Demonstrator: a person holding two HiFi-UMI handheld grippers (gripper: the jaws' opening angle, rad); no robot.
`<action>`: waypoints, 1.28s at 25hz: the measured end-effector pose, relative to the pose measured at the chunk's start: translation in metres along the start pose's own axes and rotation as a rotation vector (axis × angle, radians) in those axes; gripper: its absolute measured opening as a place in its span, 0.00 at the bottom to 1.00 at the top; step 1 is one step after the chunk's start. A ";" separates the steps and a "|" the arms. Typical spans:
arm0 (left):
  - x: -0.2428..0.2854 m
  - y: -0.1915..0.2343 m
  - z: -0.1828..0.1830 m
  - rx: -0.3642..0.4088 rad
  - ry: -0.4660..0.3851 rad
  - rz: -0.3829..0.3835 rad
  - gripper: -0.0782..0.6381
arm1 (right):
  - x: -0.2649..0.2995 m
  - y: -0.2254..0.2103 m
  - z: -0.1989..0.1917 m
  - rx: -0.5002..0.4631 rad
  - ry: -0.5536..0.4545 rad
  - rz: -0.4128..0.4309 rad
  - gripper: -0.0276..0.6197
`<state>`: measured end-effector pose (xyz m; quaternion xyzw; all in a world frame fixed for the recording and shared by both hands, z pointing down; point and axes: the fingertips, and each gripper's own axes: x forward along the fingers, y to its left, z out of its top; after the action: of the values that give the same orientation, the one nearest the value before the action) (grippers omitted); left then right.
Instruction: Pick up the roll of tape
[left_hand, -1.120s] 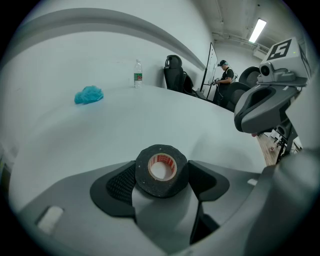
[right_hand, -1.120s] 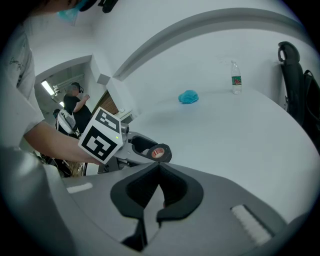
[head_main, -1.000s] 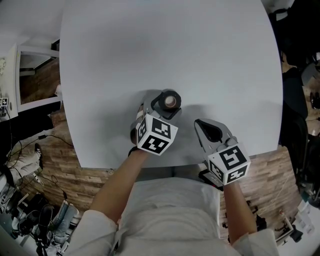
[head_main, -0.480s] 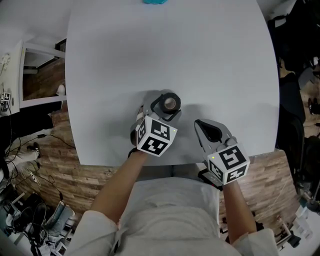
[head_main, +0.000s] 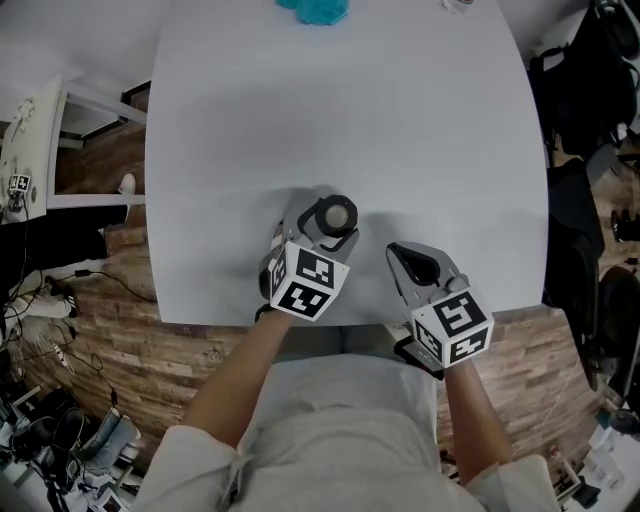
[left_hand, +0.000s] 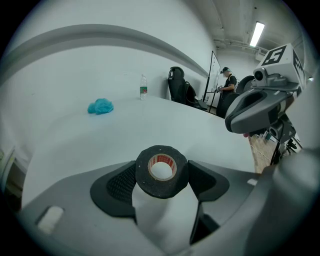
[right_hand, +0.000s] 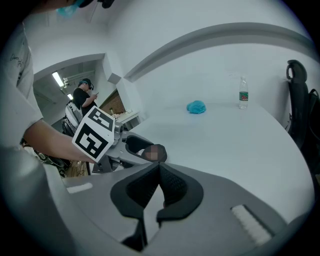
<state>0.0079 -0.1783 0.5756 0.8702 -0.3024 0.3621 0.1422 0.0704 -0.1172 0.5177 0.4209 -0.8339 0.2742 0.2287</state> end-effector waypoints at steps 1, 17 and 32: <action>-0.004 -0.001 0.000 -0.001 -0.004 0.002 0.59 | -0.002 0.002 0.001 -0.007 -0.002 0.000 0.05; -0.081 -0.003 0.005 -0.076 -0.094 0.047 0.59 | -0.034 0.021 0.021 -0.068 -0.050 -0.013 0.05; -0.125 -0.036 0.032 -0.077 -0.177 0.017 0.59 | -0.055 0.029 0.049 -0.098 -0.104 -0.007 0.05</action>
<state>-0.0221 -0.1123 0.4627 0.8900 -0.3350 0.2731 0.1452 0.0690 -0.1035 0.4399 0.4259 -0.8555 0.2098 0.2065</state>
